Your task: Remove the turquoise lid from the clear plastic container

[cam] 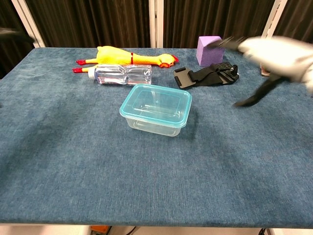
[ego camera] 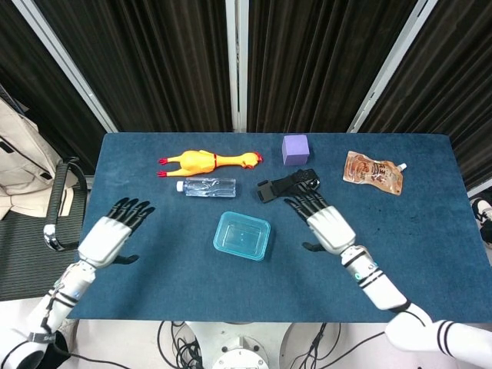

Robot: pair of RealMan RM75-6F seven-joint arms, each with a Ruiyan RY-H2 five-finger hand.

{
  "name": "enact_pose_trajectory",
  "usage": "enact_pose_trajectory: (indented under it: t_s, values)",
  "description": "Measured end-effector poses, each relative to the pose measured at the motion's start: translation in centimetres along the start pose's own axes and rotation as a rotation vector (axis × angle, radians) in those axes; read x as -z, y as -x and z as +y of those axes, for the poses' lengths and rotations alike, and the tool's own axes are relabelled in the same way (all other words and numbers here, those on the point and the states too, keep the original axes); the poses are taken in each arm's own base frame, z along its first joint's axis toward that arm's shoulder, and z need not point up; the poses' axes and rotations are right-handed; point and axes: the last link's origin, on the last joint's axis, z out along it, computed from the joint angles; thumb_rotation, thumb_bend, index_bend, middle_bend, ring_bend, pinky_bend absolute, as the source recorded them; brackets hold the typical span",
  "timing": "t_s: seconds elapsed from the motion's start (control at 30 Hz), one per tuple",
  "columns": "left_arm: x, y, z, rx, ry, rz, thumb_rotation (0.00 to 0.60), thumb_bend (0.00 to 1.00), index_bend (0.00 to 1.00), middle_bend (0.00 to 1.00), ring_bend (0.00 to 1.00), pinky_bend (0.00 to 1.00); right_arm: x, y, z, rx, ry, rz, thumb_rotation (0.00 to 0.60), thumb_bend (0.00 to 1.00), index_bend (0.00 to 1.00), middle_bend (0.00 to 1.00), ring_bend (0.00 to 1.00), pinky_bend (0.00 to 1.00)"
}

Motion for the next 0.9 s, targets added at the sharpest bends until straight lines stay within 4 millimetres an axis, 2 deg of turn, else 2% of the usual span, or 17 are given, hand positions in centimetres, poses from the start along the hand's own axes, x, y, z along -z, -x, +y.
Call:
enact_pose_trajectory:
  t_s: [0.2,0.3,0.5,0.9]
  values:
    - [-5.6,0.0,3.9,0.015,0.144,-0.100,0.600,0.02,0.03,0.00,0.00,0.00,4.8,-4.0,2.0,0.018,0.076,0.128,0.600,0.04,0.00,0.00,0.00,0.00]
    - [-8.6,0.1,6.4,0.030,0.196,-0.172,0.600,0.02,0.02,0.00,0.00,0.00,6.6,-4.5,2.4,0.016,0.096,0.139,0.600,0.04,0.00,0.00,0.00,0.00]
    - [-12.3,-0.1,9.6,0.070,0.220,-0.250,0.600,0.02,0.00,0.00,0.00,0.00,7.4,-4.3,2.7,0.000,0.099,0.138,0.600,0.04,0.00,0.00,0.00,0.00]
    - [-15.8,0.6,13.5,0.107,0.187,-0.379,0.600,0.02,0.00,0.00,0.00,0.00,7.9,-3.4,3.6,-0.039,0.107,0.130,0.600,0.04,0.00,0.00,0.00,0.00]
